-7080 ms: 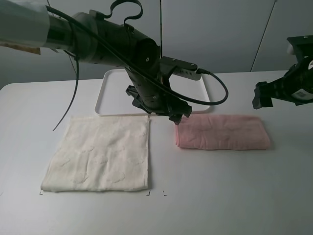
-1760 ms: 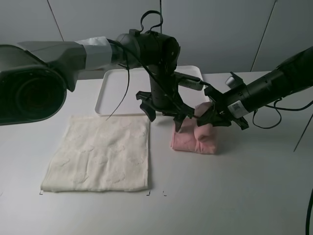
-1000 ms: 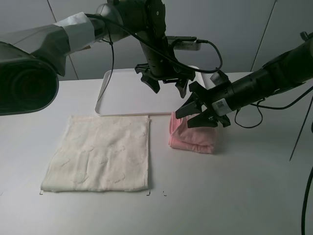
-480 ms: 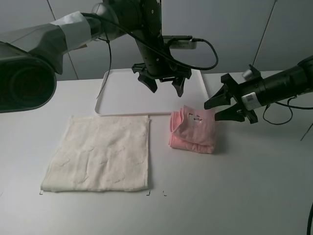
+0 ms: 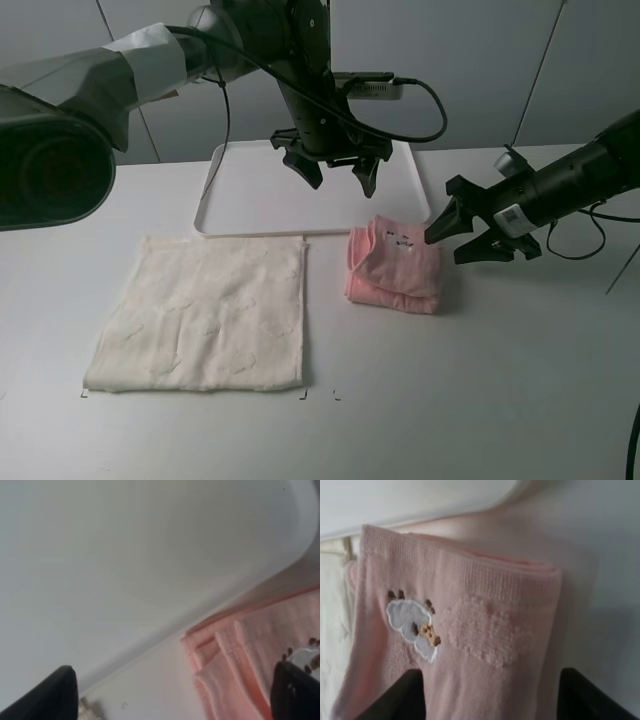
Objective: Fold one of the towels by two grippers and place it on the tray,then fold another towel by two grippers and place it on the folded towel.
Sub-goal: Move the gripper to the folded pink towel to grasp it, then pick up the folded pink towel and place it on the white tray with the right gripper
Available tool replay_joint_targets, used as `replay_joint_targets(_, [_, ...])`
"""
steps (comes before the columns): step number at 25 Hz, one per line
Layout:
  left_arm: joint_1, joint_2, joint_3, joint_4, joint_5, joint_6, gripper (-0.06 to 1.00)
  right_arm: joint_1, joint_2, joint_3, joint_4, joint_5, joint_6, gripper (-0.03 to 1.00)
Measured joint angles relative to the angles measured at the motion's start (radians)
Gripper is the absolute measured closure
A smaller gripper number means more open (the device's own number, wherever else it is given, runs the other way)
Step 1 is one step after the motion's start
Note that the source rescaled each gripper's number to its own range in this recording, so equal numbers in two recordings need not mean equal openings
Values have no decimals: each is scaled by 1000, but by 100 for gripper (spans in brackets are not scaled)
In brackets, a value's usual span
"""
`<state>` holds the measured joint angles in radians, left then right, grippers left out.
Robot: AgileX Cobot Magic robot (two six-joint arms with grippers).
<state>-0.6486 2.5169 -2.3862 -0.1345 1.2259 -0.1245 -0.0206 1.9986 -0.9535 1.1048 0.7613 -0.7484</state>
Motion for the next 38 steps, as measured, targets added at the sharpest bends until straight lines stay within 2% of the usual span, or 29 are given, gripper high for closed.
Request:
replay_joint_targets(9, [0,0,0,0,0,1,-4,30,40,0,-18,-29,63,36])
replay_joint_targets(14, [0,0,0,-11,0,16,-4,60,58,0,23,-28,53,36])
replay_joint_targets(15, [0,0,0,-14,0,18,-4,64,58,0,28,-28,51,39])
replay_joint_targets(17, [0,0,0,-17,0,23,-4,74,58,0,31,-30,34,49])
replay_joint_targets(21, [0,0,0,-28,0,75,-4,89,69,0,35,-32,1,89])
replay_joint_targets(25, [0,0,0,-50,0,124,-4,91,69,0,39,-30,-23,90])
replay_joint_targets(28, [0,0,9,-52,-2,124,-4,91,69,0,39,-29,-27,90])
replay_joint_targets(33, [-2,-40,134,-48,-7,124,-4,91,69,0,27,-25,-33,90])
replay_joint_targets(35, [-2,-94,230,-45,-21,124,-4,91,69,0,9,-18,-33,90])
replay_joint_targets(38, [-2,-228,447,-30,-123,135,-4,91,69,0,-8,-8,-35,90])
